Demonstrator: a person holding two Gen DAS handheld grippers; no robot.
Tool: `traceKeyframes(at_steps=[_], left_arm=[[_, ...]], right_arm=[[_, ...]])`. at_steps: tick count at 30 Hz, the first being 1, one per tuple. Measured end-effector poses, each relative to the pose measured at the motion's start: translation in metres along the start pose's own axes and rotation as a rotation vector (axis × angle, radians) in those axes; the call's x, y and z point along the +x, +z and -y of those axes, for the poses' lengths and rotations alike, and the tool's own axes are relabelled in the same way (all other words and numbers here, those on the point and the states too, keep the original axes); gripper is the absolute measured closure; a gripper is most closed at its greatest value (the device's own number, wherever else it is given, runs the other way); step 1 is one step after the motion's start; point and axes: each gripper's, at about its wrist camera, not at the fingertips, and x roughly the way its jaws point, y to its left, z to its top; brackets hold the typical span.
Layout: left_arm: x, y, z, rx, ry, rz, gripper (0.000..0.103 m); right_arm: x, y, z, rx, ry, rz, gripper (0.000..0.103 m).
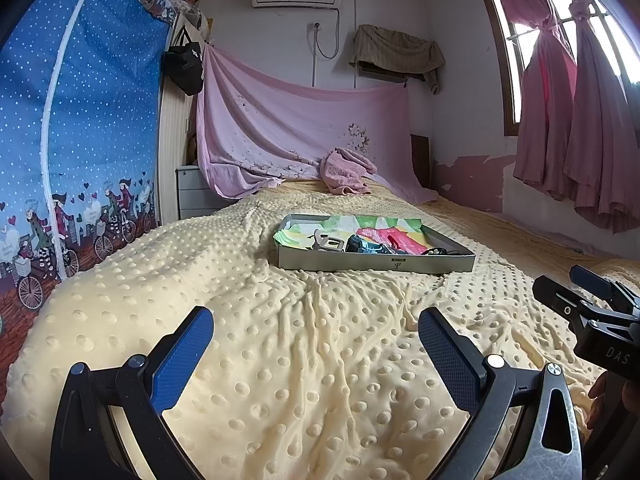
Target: Organize jewelry
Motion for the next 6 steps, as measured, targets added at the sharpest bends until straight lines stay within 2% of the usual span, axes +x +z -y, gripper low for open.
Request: traceKeyframes(at_steps=[6], left_arm=[[0.0,-0.0006,0.0009,0.002,0.002,-0.001,0.0]], right_arm=[[-0.0001,0.0,-0.0001,0.001,0.0,0.0,0.01]])
